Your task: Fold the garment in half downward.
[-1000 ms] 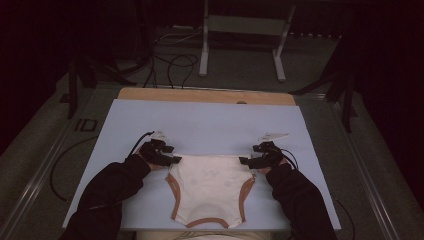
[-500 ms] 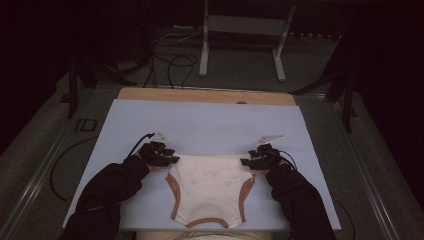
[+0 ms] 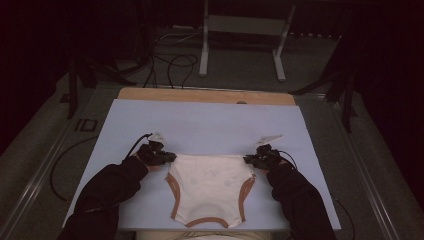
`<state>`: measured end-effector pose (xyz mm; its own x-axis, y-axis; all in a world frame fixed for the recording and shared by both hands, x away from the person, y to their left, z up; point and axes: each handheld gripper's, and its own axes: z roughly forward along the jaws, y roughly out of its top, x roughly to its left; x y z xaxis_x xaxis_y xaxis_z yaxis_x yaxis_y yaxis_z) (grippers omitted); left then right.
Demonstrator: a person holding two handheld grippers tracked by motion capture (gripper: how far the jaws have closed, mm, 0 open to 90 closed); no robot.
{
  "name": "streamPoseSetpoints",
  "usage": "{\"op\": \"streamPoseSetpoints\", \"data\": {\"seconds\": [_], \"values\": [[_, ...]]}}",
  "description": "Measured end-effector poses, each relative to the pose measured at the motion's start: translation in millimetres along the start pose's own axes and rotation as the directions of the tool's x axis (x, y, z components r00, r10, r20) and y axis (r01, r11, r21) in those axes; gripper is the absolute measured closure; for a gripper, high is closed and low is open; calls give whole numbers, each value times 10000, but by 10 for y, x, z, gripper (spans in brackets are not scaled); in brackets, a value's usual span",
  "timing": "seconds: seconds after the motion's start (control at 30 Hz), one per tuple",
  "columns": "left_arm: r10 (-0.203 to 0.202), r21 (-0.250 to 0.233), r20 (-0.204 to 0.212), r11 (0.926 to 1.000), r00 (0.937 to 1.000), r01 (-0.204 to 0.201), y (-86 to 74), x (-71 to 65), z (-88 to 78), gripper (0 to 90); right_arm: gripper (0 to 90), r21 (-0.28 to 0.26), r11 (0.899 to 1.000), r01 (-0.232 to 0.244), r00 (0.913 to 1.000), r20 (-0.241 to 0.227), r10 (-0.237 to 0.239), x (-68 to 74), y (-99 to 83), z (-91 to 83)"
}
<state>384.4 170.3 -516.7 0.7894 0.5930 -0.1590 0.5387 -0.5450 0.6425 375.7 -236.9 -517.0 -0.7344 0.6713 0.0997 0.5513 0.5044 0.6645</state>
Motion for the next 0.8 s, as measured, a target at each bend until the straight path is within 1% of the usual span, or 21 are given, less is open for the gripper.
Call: {"op": "streamPoseSetpoints", "data": {"seconds": [0.07, 0.27, 0.3, 0.33, 0.37, 0.4, 0.5, 0.53, 0.57, 0.67, 0.73, 0.8], "values": [[41, 13, 11, 10000, 10000, -41, 4, -5, -4, 868, 861, 7, 9999, 100, 9999, 57, -100, 13, 12, -4], [72, -115, -27, 9999, 10000, -72, 9, 1, -57, 878, 864, -369, 9993, 7, 10000, 78, -4, 1, 38, -51], [72, -115, -27, 9999, 10000, -72, 9, 1, -57, 878, 864, -369, 9993, 7, 10000, 78, -4, 1, 38, -51], [144, -235, -141, 9996, 9998, -148, 19, -3, -73, 879, 865, -406, 9992, 54, 9999, 123, -49, 2, 53, -54], [144, -235, -141, 9996, 9998, -148, 19, -3, -73, 878, 865, -408, 9991, 91, 9999, 146, -85, -2, 61, -57], [262, -250, -193, 9993, 9995, -266, 32, 1, -89, 878, 865, -436, 9990, 82, 9999, 144, -75, -3, 69, -56], [309, -335, -246, 9989, 9992, -317, 43, 3, -104, 878, 865, -479, 9988, 79, 9999, 151, -72, -7, 86, -54], [336, -378, -335, 9987, 9989, -349, 53, 14, -120, 878, 865, -520, 9986, 95, 9998, 176, -86, -17, 108, -58], [336, -378, -335, 9987, 9989, -349, 53, 14, -120, 878, 865, -520, 9986, 95, 9998, 176, -86, -17, 108, -58], [327, -573, -401, 9977, 9987, -350, 64, 46, -146, 878, 865, -693, 9976, 0, 9998, 179, 12, -43, 159, -60], [247, -618, -423, 9977, 9988, -273, 64, 66, -156, 878, 864, -694, 9976, 60, 9998, 218, -45, -53, 188, -52], [272, -620, -443, 9976, 9986, -299, 66, 77, -160, 878, 865, -733, 9973, 44, 9997, 241, -27, -65, 218, -40]]}}
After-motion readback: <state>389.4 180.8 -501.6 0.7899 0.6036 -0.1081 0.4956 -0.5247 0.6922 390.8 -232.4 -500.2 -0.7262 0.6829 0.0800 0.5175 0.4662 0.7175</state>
